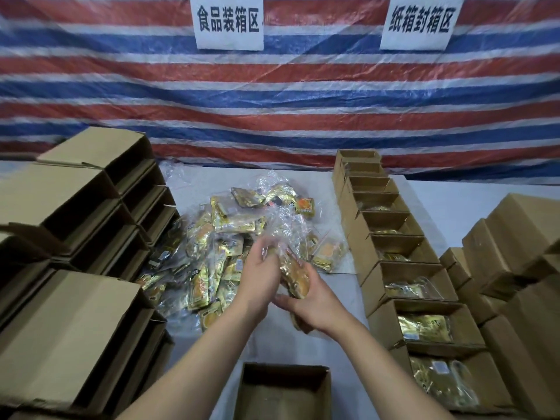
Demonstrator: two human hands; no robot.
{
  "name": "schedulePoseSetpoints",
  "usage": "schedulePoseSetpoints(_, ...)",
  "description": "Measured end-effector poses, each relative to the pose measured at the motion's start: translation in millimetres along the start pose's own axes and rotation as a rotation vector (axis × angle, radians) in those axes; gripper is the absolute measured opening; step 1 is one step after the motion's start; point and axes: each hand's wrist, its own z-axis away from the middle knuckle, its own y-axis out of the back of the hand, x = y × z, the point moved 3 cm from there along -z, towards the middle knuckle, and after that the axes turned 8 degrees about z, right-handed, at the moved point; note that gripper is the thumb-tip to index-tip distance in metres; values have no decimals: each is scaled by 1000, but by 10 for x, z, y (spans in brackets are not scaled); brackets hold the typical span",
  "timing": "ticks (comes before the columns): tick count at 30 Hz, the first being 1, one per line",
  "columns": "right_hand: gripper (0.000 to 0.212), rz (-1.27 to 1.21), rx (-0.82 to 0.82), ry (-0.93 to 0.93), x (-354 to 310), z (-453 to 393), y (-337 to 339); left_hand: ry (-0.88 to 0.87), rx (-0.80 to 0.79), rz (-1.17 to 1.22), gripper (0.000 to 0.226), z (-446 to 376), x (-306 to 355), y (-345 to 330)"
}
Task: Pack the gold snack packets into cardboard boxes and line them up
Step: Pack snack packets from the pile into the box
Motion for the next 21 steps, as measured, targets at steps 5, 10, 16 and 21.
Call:
schedulePoseSetpoints(5,101,123,6,73,-4,115,193,6,-15,-58,16,244,-14,-185)
schedulePoseSetpoints(10,70,-4,16,67,245,214,282,0,-373,-137,23,455,9,-22)
schedulePoseSetpoints(16,71,-87,-169,-65,581,399,232,166,-205,-486,51,511,-746,861)
schedulePoseSetpoints(21,57,285,-524,-5,673,504,-225,329,-332,-637,25,792,-1536,1157)
